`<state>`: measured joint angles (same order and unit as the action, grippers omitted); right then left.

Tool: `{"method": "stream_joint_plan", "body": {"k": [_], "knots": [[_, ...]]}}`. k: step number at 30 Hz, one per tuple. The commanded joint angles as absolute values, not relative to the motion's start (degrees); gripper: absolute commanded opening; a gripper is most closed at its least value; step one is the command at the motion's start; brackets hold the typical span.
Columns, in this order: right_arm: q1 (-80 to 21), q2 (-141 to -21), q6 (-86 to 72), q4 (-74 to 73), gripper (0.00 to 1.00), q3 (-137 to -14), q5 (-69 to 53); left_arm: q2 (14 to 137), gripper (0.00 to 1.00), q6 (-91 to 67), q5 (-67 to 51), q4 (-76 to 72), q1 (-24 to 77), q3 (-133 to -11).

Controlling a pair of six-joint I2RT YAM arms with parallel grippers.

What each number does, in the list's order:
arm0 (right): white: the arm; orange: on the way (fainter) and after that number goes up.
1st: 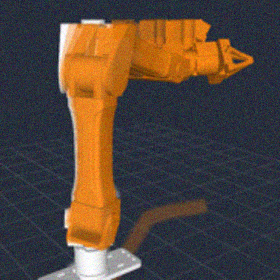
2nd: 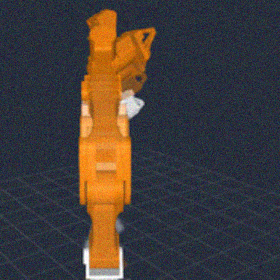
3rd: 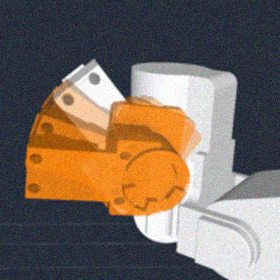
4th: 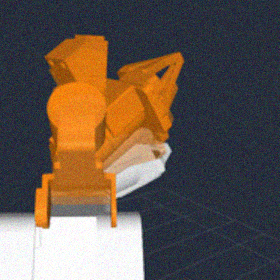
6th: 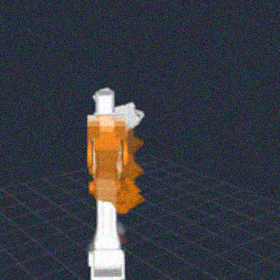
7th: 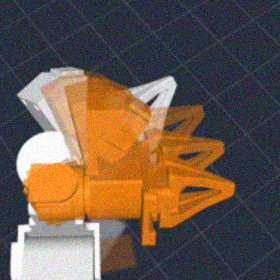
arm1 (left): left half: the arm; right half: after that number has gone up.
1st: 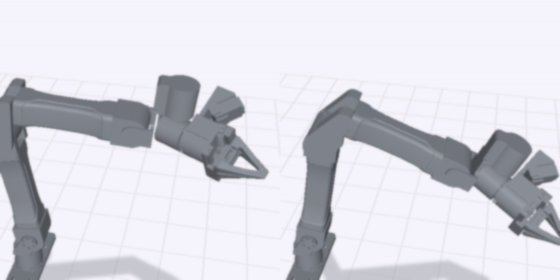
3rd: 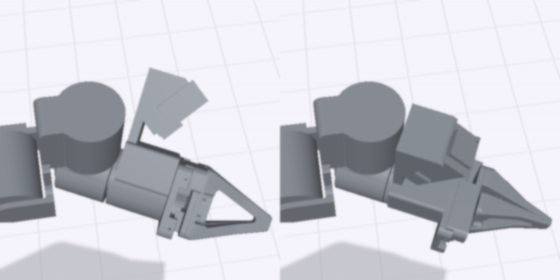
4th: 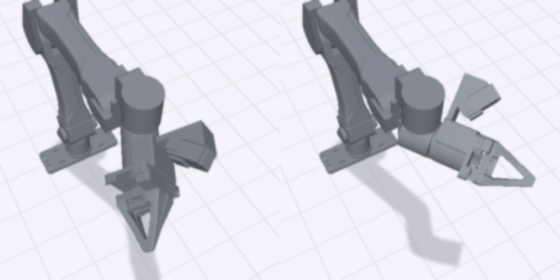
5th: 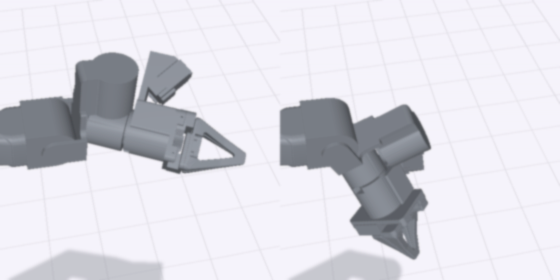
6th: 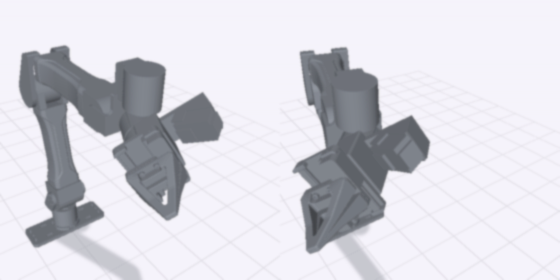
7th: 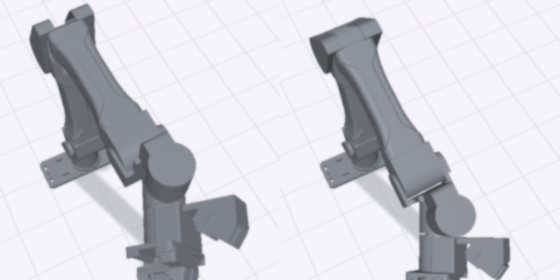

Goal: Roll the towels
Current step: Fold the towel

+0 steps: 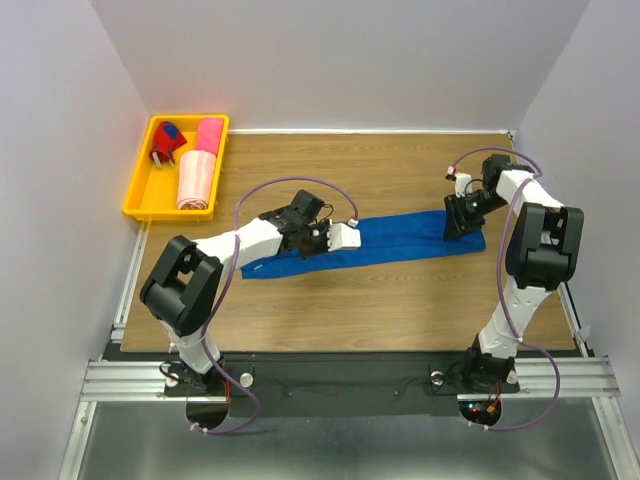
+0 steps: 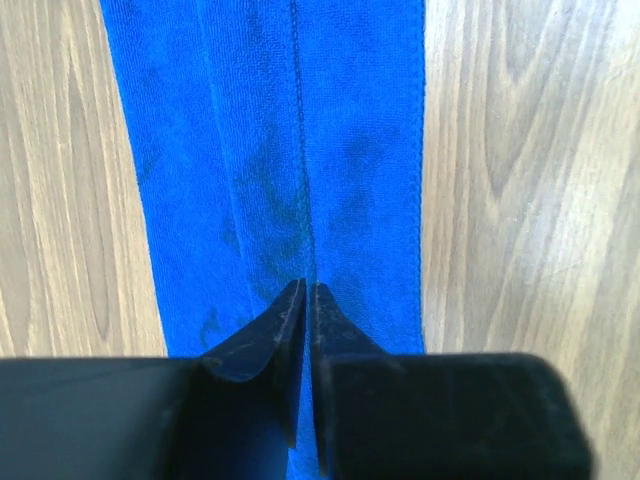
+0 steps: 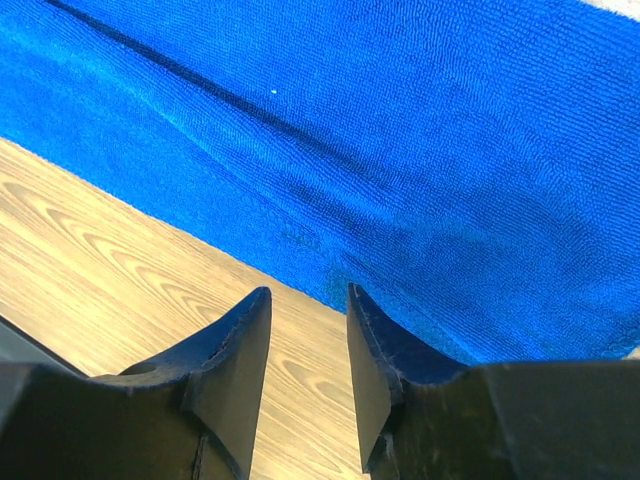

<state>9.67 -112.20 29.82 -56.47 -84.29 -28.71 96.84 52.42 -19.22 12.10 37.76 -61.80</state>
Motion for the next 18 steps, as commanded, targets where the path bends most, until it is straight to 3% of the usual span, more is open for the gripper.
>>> {"method": "stream_joint_plan", "body": {"k": [1, 12, 18], "knots": [[9.14, -111.79, 30.85, -55.37, 0.42, -85.43, -27.77, 98.52, 0.21, 51.77, -18.63, 11.16, 37.44, -63.28], [8.97, -113.82, 30.06, -54.93, 0.46, -85.7, -28.13, 103.35, 0.25, 51.68, -18.9, 9.85, 37.35, -66.18], [9.05, -114.43, 29.97, -54.23, 0.46, -84.46, -27.42, 104.24, 0.2, 50.72, -19.77, 8.97, 36.48, -66.18]]}}
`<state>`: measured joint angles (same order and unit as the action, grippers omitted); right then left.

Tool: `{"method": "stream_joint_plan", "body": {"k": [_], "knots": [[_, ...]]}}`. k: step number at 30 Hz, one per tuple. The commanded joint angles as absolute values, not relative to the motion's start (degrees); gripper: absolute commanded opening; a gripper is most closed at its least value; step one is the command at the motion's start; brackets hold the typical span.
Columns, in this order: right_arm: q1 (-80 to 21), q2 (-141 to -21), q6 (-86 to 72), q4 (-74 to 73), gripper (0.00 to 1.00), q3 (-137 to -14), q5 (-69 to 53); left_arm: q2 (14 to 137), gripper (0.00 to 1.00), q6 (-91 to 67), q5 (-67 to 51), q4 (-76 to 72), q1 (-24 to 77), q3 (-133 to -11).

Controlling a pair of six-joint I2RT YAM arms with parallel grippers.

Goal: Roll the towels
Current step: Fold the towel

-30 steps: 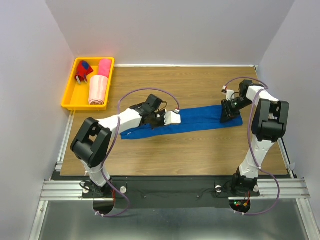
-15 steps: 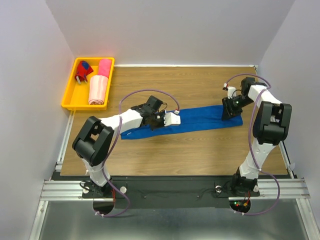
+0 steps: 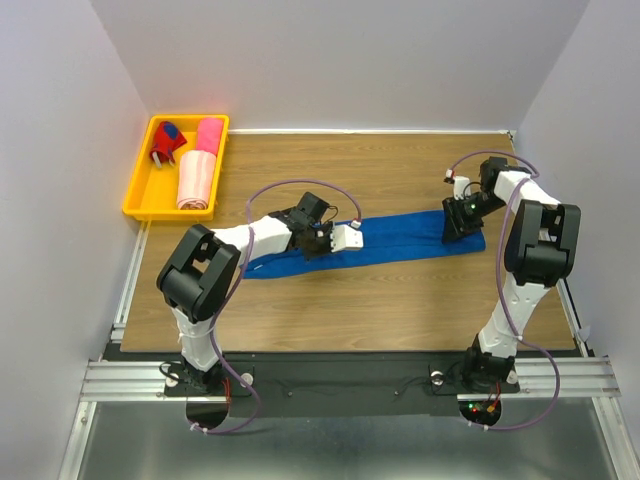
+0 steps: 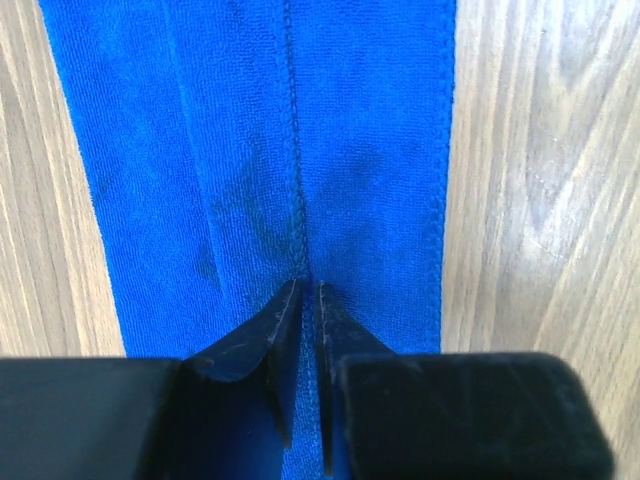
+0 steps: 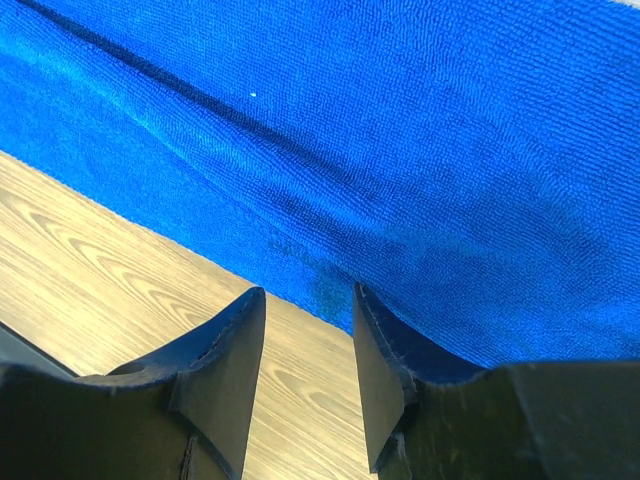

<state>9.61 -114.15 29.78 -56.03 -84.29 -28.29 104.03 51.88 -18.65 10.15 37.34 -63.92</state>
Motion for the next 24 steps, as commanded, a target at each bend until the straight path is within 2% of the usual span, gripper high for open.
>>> {"method": "stream_joint_plan", "body": {"k": [1, 5, 13, 16, 24], "knots": [[8.97, -114.69, 29.97, -54.05, 0.46, -84.11, -27.25, 104.33, 0.19, 50.8, -19.86, 9.05, 36.04, -66.27], [8.96, -115.05, 29.71, -53.61, 0.46, -83.67, -26.81, 104.68, 0.11, 50.89, -20.13, 9.23, 35.25, -66.09], [8.96, -115.58, 29.36, -53.44, 0.46, -83.76, -26.81, 105.47, 0.18, 51.5, -20.39, 10.11, 35.07, -66.18], [8.96, -115.75, 29.36, -53.44, 0.46, -83.76, -26.63, 105.56, 0.0, 51.77, -21.0, 10.37, 34.98, -66.36], [9.05, -115.4, 29.53, -53.26, 0.46, -83.32, -26.45, 101.35, 0.0, 51.85, -23.9, 14.41, 34.98, -67.67]]}}
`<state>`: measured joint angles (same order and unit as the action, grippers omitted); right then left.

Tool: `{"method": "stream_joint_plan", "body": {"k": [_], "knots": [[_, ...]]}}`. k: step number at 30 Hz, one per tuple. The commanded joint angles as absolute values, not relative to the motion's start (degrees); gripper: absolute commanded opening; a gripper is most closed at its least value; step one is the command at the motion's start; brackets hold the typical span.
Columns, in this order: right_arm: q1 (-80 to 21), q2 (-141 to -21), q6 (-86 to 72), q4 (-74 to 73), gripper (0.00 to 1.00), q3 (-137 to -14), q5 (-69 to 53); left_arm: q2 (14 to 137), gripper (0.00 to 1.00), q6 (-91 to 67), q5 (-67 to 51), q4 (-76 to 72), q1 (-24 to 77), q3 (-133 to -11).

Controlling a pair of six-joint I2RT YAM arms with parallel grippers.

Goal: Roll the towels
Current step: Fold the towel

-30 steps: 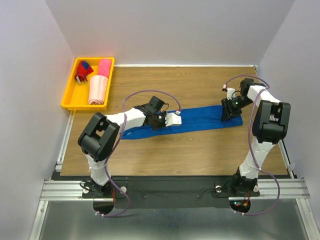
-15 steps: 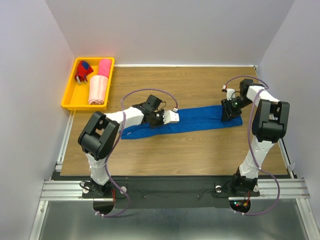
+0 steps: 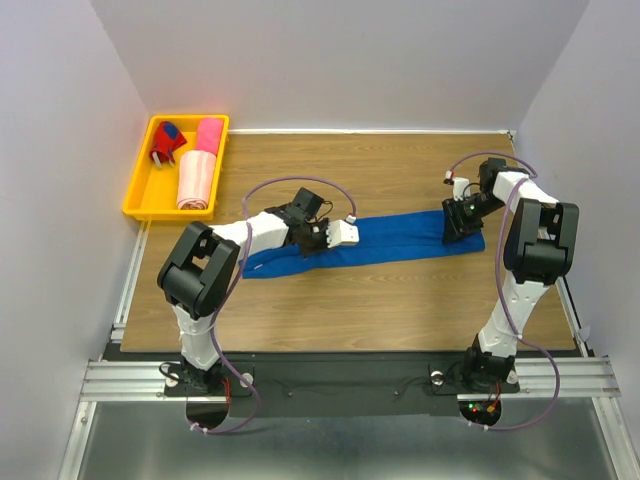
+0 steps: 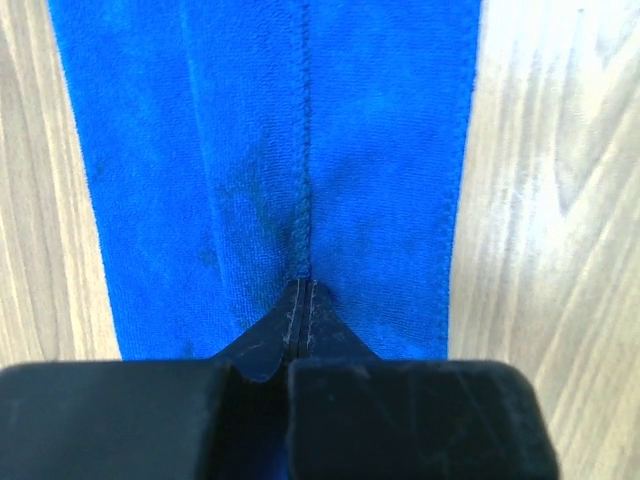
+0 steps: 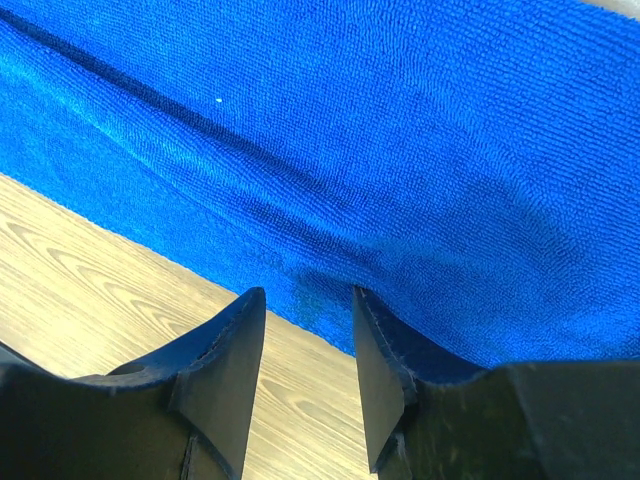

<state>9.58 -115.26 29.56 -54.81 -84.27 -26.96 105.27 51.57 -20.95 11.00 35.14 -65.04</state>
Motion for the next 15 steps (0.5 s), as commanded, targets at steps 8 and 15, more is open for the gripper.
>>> {"method": "stream_joint_plan", "body": {"k": [8, 15], "knots": [[8.96, -114.61, 29.62, -53.26, 0.46, -82.97, -26.46, 97.13, 0.0, 52.29, -24.17, 17.05, 34.98, -66.89], [8.96, -113.38, 30.32, -53.17, 0.47, -83.14, -27.33, 96.68, 0.0, 51.68, -23.47, 16.7, 34.98, -66.27]]}}
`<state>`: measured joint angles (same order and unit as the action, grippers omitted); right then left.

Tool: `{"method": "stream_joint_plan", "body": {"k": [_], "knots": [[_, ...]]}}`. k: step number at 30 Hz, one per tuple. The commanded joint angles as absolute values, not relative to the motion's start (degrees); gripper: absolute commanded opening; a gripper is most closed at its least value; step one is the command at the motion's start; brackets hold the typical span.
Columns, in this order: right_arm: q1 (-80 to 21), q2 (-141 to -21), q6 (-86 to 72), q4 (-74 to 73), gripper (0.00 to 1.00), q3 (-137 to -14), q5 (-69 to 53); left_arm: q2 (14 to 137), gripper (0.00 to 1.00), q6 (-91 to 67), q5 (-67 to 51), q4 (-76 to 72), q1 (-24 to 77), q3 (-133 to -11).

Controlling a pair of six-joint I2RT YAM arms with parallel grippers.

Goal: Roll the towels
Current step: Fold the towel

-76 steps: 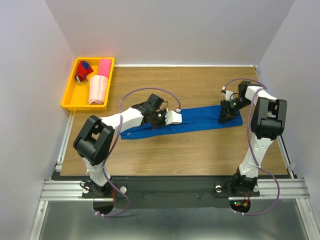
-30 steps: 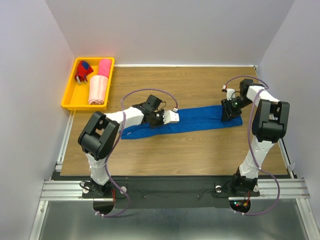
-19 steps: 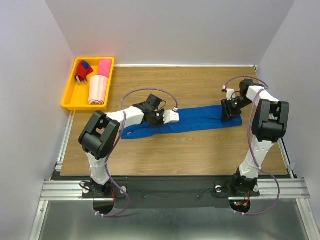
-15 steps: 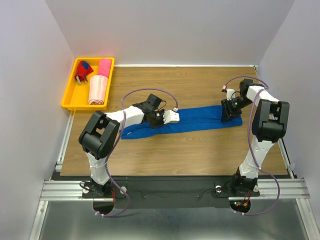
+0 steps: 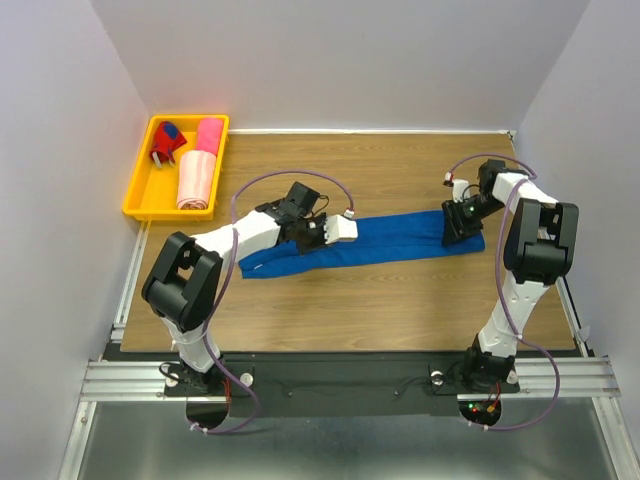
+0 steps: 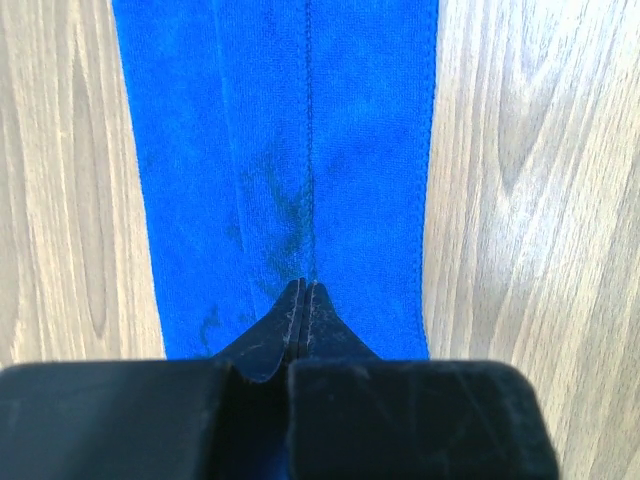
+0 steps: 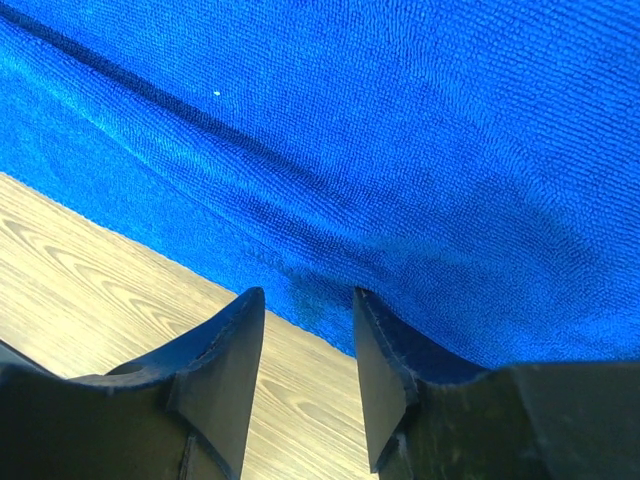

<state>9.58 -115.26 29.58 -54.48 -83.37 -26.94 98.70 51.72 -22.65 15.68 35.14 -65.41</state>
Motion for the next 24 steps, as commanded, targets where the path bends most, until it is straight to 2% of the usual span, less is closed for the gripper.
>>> {"method": "stream_joint_plan", "body": {"k": [1, 4, 7, 12, 19, 24], "knots": [[8.96, -113.03, 30.24, -53.17, 0.5, -83.49, -27.42, 97.2, 0.01, 51.42, -23.12, 16.7, 34.98, -66.44], [8.7, -113.03, 29.62, -53.17, 0.53, -84.72, -27.33, 97.21, 0.2, 49.31, -22.06, 16.35, 34.54, -66.88], [8.26, -113.46, 29.71, -53.17, 0.53, -84.99, -26.37, 94.84, 0.3, 46.24, -22.59, 15.73, 33.75, -65.31], [7.82, -113.91, 30.59, -52.47, 0.51, -83.68, -24.18, 89.14, 0.33, 44.56, -21.45, 16.43, 32.0, -61.09], [6.59, -113.64, 30.23, -48.17, 0.4, -80.24, -20.66, 82.45, 0.33, 42.27, -22.15, 21.26, 24.71, -57.66], [6.59, -112.94, 30.32, -47.9, 0.39, -78.84, -20.48, 77.61, 0.33, 45.08, -18.73, 26.01, 20.57, -52.31]]}}
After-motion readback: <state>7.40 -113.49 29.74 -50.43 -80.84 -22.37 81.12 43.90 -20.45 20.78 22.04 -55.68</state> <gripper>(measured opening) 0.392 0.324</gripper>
